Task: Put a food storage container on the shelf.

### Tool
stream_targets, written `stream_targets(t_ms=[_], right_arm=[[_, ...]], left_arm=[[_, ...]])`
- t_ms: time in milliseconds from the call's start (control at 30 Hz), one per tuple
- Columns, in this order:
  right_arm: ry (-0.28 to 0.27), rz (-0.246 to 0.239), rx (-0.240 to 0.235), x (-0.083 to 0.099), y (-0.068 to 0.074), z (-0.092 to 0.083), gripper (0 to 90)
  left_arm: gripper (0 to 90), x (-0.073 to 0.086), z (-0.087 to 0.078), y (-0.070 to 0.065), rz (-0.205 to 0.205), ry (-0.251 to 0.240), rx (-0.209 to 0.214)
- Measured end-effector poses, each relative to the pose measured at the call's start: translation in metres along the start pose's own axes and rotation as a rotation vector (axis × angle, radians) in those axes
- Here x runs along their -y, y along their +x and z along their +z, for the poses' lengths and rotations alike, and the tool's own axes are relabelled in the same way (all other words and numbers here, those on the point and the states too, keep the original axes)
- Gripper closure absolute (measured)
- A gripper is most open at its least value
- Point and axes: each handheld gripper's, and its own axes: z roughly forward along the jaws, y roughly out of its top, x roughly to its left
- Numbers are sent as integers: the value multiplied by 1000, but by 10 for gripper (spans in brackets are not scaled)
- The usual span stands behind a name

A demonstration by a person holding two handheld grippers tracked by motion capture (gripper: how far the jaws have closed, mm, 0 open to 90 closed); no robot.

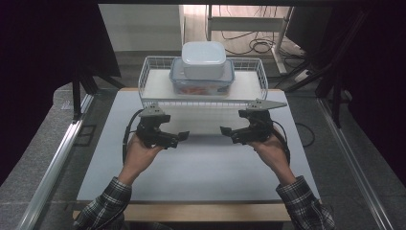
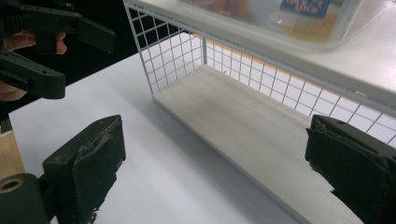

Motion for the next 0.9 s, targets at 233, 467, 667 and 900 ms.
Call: stream_targets(t_ms=[233, 467, 667, 900], right_arm=[[12, 7, 2, 14, -1, -1, 39], [35, 10, 12, 31, 0, 2, 31], [41, 3, 18, 43, 1, 3, 25], [49, 2, 25, 55, 3, 4, 22]], left_arm=[[33, 11, 3, -3, 8, 13, 12], [29, 25, 8, -7, 5, 20, 16], [30, 37, 12, -8, 2, 26, 13], [31, 50, 17, -10, 5, 44, 23]])
